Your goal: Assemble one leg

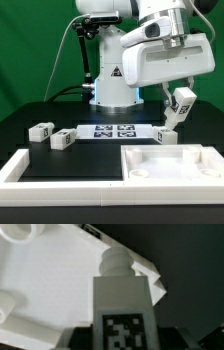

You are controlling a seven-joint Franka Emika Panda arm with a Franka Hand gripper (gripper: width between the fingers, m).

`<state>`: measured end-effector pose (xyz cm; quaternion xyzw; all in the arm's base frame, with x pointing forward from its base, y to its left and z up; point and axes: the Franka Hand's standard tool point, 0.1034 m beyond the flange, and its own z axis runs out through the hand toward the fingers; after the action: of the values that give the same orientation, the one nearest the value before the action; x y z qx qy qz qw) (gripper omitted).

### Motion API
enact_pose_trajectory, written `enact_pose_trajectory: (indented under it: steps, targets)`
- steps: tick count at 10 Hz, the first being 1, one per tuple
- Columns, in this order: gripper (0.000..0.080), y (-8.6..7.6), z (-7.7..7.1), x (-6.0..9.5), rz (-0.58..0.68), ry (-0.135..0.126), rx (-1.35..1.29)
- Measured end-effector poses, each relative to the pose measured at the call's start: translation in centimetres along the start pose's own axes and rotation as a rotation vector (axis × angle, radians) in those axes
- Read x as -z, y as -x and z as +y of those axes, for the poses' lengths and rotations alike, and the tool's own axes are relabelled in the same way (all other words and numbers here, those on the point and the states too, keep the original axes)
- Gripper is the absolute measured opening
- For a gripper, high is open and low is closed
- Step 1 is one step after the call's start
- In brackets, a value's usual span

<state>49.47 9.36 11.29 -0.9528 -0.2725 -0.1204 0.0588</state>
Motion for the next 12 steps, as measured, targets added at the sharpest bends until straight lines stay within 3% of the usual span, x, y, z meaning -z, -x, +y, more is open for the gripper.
enact_pose_trajectory:
  steps: [3,5,8,9,10,11,12]
  targets:
    - [0.0290,1.1,0.2,-0.3,-0.005,0.000,-0.045]
    - [0.0290,-0.7,-0.8,-0.3,-0.018,-0.033,-0.177]
    - [0.0290,-4.2,0.2,-1.2,0.015,-0.053,-0.225]
    - [0.0290,-5.1,0.9,-1.2,0.047,-0.036,-0.209]
    - [0.0290,-4.8,1.3,-1.2,0.071,-0.013,-0.214]
    - [0.0290,-4.6,1.1,-1.4,0.062,-0.018,-0.216]
    - [0.0290,-4.8,1.7,-1.2,0.096,0.009,-0.203]
